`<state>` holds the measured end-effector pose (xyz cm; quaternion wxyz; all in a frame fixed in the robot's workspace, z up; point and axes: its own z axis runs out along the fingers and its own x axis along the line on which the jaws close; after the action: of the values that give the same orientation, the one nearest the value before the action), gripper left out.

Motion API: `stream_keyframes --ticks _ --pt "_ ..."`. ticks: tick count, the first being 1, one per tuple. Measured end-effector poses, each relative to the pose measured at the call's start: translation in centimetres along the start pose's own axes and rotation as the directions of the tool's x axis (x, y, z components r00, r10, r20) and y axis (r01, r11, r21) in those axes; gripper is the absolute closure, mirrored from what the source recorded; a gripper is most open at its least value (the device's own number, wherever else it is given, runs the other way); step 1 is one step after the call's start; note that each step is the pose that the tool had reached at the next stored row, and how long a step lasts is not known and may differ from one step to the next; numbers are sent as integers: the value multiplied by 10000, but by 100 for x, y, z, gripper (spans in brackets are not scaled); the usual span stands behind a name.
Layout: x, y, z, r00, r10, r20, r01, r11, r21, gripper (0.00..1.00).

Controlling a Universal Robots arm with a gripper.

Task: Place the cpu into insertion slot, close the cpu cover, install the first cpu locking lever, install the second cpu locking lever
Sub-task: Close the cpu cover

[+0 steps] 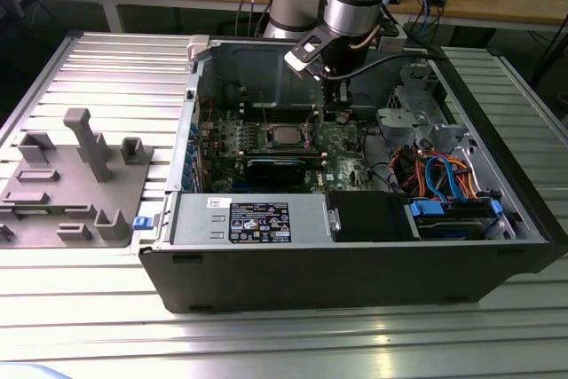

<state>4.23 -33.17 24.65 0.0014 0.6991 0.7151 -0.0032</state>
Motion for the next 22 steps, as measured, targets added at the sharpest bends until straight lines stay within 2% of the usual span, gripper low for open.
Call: stream_keyframes --ticks 4,22 --pt "1 -38 0 10000 0 0 0 10000 0 89" --pt "2 -79 1 10000 0 0 0 10000 0 89"
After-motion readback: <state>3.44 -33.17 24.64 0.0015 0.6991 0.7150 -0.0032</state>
